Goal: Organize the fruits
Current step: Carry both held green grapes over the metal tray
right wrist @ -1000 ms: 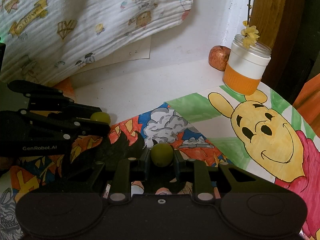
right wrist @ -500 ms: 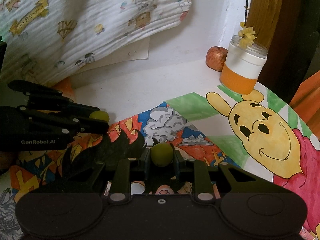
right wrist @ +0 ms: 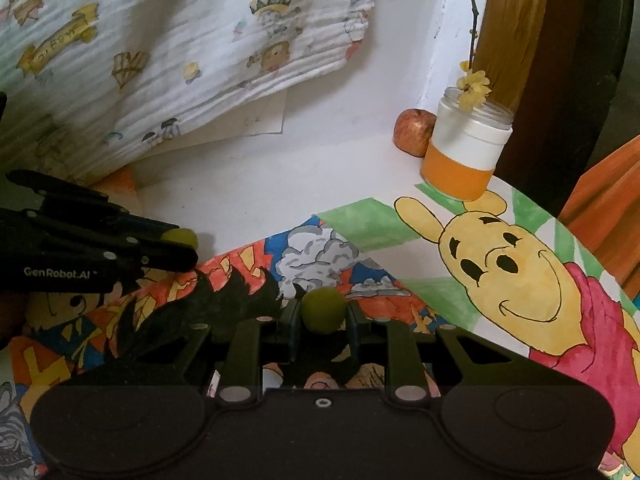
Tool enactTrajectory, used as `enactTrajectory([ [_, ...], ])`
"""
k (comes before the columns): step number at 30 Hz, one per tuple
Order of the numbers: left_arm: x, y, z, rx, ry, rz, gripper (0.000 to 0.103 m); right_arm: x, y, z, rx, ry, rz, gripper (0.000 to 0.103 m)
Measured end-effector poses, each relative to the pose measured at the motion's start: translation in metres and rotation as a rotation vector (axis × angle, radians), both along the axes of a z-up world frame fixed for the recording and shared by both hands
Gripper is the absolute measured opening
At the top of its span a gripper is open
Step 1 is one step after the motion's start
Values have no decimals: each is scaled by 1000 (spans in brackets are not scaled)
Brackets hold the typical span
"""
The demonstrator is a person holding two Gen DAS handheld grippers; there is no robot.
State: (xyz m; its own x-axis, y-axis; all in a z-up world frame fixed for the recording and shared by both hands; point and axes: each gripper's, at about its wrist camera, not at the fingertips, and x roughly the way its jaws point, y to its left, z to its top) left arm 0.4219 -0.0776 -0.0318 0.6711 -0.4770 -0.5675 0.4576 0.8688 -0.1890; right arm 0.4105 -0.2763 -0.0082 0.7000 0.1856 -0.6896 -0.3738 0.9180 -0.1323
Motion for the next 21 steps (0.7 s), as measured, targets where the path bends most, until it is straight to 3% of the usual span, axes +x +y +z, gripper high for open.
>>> enactTrajectory([
  [8, -33, -9, 20, -22, -34, -27, 26, -30, 7, 22, 16, -30, 20, 25],
  [21, -100, -26, 59, 10, -85, -34, 26, -95, 4, 65, 15, -123, 42, 25],
])
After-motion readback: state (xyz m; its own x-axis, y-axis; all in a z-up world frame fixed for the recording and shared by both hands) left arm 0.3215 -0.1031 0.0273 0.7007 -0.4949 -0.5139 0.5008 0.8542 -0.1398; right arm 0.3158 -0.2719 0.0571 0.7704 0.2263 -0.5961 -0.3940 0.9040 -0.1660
